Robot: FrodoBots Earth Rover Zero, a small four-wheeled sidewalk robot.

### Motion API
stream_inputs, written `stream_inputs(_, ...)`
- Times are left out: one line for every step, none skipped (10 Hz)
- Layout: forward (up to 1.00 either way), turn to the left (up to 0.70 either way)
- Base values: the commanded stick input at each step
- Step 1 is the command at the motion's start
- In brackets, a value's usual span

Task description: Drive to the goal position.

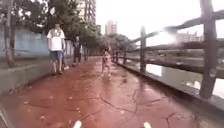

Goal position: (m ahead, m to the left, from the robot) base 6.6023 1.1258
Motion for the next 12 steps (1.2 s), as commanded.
stream_inputs(0.50,0.00)
stream_inputs(0.50,0.00)
stream_inputs(0.19,0.00)
stream_inputs(0.00,0.00)
stream_inputs(0.00,0.00)
stream_inputs(0.00,0.00)
stream_inputs(0.00,0.00)
stream_inputs(0.00,0.00)
stream_inputs(0.00,0.00)
stream_inputs(0.00,0.00)
stream_inputs(0.00,0.00)
stream_inputs(0.00,0.00)
